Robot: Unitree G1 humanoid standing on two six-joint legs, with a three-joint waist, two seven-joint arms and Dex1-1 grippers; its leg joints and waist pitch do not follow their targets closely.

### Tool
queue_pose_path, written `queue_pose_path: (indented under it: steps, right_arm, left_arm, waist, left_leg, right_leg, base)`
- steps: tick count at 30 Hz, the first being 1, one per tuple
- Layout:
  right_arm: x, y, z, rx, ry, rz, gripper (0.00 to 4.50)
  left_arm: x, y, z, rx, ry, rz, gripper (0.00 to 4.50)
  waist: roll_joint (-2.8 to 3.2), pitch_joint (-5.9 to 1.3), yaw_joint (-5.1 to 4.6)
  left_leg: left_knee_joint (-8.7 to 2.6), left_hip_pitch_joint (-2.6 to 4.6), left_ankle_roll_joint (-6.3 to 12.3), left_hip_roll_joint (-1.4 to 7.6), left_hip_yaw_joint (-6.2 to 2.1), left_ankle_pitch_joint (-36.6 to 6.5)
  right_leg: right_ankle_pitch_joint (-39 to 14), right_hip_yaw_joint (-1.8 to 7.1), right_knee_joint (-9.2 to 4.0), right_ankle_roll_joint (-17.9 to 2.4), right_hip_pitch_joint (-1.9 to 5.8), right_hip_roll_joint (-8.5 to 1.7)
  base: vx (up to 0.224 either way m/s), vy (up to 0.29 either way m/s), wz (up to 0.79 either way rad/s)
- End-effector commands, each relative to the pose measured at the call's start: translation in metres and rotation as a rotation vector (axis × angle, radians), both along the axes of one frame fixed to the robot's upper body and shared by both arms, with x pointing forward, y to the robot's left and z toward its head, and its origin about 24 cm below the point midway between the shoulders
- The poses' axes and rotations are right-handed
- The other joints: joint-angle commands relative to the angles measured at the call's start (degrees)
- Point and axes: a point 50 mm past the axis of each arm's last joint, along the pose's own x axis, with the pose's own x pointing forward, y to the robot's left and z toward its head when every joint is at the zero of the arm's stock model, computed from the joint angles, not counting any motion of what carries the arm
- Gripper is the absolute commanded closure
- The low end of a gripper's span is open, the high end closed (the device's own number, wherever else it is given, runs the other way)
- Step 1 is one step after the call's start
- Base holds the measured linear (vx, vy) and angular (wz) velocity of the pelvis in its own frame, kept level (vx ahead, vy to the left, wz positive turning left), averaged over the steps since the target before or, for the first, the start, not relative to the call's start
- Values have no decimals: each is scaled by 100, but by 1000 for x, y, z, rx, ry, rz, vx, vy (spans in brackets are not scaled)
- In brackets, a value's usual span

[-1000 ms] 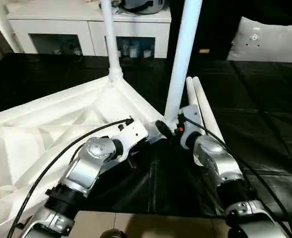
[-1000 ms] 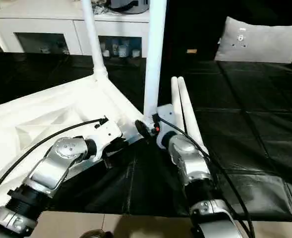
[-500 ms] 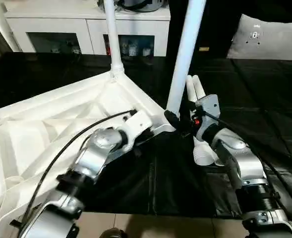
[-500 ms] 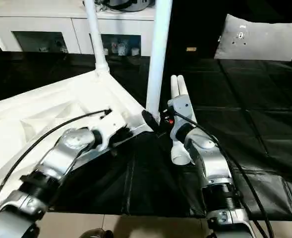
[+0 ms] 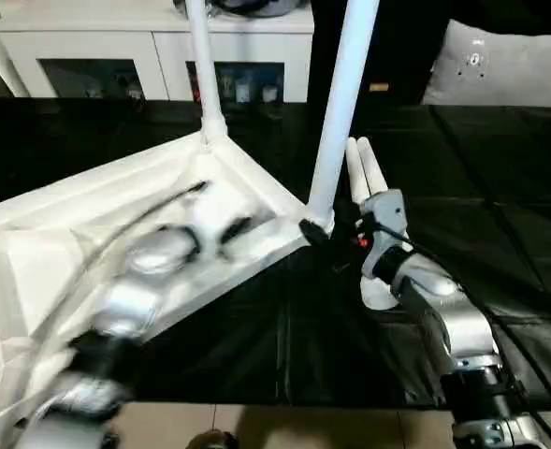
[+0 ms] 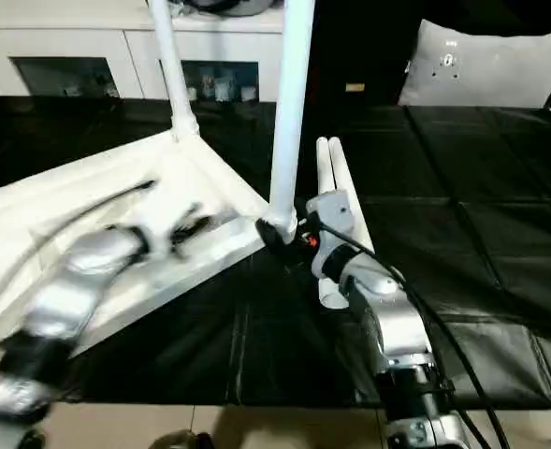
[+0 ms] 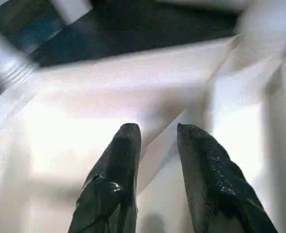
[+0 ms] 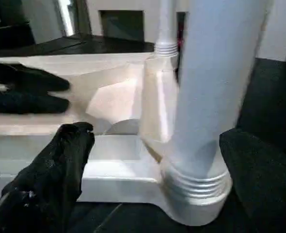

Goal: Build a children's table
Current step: Rotate leg to tighten, then rotate table base

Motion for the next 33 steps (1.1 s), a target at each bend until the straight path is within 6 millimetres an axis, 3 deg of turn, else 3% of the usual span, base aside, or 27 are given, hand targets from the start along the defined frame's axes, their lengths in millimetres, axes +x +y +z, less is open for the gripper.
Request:
queue_pose_path:
  steps: [1,2,9,10,12,14,15,21,23,27,28,33]
  right_arm:
    - [2,10,5,-12,-22,86,0]
    - [3,12,7,-19,-27,104,0]
    - [30,12,16,-106,-51,188,0]
    - [46,5,22,-150,-64,129,0]
    - [56,1,27,-179,-76,68,0]
    - [65,-2,32,-210,-97,6,0]
    - [67,-1,33,-216,-106,3,0]
    - [48,27,24,-153,-112,212,0]
    - [37,39,14,-140,-89,284,0]
    - [23,47,2,-170,-58,348,0]
    - [17,47,-2,-193,-38,366,0]
    - [10,42,-6,-223,14,360,0]
  left_arm:
    - [-6,7,8,11,-2,21,310]
    - [-8,9,9,11,5,24,310]
    - [-20,18,10,41,54,23,310]
    - [-22,24,11,58,60,40,310]
    - [-22,30,13,72,63,62,310]
    - [-23,39,16,92,64,100,310]
    - [-24,42,17,100,64,114,310]
    - [-30,76,23,184,73,246,310]
    - [-32,101,26,265,78,333,335]
    - [-37,128,27,378,108,427,356]
    - [-40,140,26,440,134,456,378]
    - [-45,149,18,479,207,447,402]
  waist:
    - [48,-352,19]
    - [34,-344,13]
    - [38,-343,23]
    - [13,-346,33]
    - [25,-350,14]
    - [-15,-349,23]
    - [1,-357,30]
    - [-6,-374,28]
    - [4,-368,21]
    - [50,-346,21]
    - [69,-335,35]
    - [105,-332,83]
  left_leg:
    - [-343,204,64,293,-120,-1325]
    - [-361,171,43,294,-133,-1320]
    - [-329,194,-14,275,-114,-1443]
    - [-325,188,2,270,-111,-1372]
    - [-310,174,-25,249,-115,-1292]
    - [-295,185,-22,258,-100,-1239]
    - [-297,178,-19,252,-110,-1213]
    - [-277,156,191,253,-118,-1022]
    - [-283,154,208,251,-121,-1078]
    - [-329,194,51,269,-137,-1435]
    - [-353,213,-30,268,-150,-1645]
    - [-375,241,-201,279,-163,-1881]
  right_leg:
    - [-277,160,-375,-1075,197,-383]
    - [-249,153,-363,-1078,224,-387]
    - [-456,166,-364,-1151,187,-397]
    - [-409,162,-364,-1155,197,-398]
    - [-414,148,-339,-1244,192,-388]
    - [-365,155,-324,-1267,186,-384]
    - [-343,149,-309,-1265,197,-385]
    - [177,138,-270,-1157,218,-366]
    - [103,133,-279,-1177,207,-360]
    - [-377,140,-322,-1148,172,-357]
    - [-558,146,-338,-1027,150,-338]
    - [-640,168,-349,-1027,124,-357]
  base:
    - [0,0,0]
    - [0,0,0]
    - [0,0,0]
    - [0,0,0]
    - [0,0,0]
    - [0,0,0]
    - [0,0,0]
    - [0,0,0]
    - [0,0,0]
    - [0,0,0]
    - [0,0,0]
    - [0,0,0]
